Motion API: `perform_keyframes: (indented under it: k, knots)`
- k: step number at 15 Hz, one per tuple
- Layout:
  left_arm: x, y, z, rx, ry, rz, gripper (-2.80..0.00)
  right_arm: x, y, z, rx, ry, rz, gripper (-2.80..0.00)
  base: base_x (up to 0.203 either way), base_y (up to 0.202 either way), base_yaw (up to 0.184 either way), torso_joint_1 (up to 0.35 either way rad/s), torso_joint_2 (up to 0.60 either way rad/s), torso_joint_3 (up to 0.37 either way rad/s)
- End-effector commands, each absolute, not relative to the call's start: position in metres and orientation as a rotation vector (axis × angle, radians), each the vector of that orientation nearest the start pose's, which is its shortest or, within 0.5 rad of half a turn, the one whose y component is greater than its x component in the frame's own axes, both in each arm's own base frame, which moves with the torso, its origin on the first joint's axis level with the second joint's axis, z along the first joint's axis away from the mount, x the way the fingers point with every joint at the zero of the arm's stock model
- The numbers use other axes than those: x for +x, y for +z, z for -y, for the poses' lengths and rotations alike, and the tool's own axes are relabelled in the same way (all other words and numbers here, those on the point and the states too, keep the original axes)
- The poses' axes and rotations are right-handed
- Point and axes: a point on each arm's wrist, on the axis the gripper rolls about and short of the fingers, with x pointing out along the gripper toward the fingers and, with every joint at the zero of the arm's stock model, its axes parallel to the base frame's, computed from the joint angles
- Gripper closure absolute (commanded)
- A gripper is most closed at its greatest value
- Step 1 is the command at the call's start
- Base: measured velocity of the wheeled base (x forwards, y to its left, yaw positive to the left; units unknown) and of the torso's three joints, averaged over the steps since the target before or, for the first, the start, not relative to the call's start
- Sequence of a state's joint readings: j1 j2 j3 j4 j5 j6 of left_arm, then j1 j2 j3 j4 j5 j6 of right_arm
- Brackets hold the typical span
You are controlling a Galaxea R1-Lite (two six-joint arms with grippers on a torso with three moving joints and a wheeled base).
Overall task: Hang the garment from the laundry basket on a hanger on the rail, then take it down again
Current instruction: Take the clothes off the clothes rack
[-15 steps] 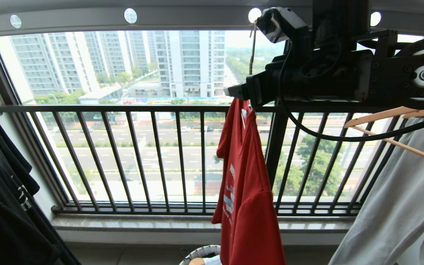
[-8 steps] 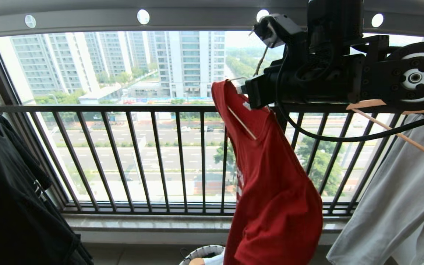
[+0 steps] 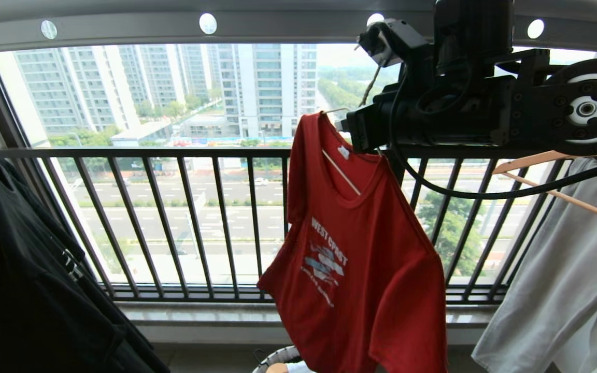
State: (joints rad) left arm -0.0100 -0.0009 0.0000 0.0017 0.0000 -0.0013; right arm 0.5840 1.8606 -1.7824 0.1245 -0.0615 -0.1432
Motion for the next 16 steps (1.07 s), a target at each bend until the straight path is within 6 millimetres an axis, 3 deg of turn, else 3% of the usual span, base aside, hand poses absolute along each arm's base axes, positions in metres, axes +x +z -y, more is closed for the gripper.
perform_keyframes:
  k: [1, 6, 16]
  knots:
    - [-0.023, 0.075, 0.0, -0.002, -0.01, -0.002, 0.0, 0.301, 0.332, -0.197, -0.203, 0.527, -0.152, 0.0, 0.0, 0.0, 0.0, 0.0, 0.0, 0.0]
    - [-0.023, 0.075, 0.0, -0.002, -0.009, -0.002, 0.0, 0.286, 0.348, -0.187, -0.189, 0.494, -0.103, 0.0, 0.0, 0.0, 0.0, 0.0, 0.0, 0.0]
    - [-0.023, 0.075, 0.0, -0.002, -0.011, -0.002, 0.0, 0.237, 0.355, -0.173, -0.211, 0.523, -0.088, 0.0, 0.0, 0.0, 0.0, 0.0, 0.0, 0.0]
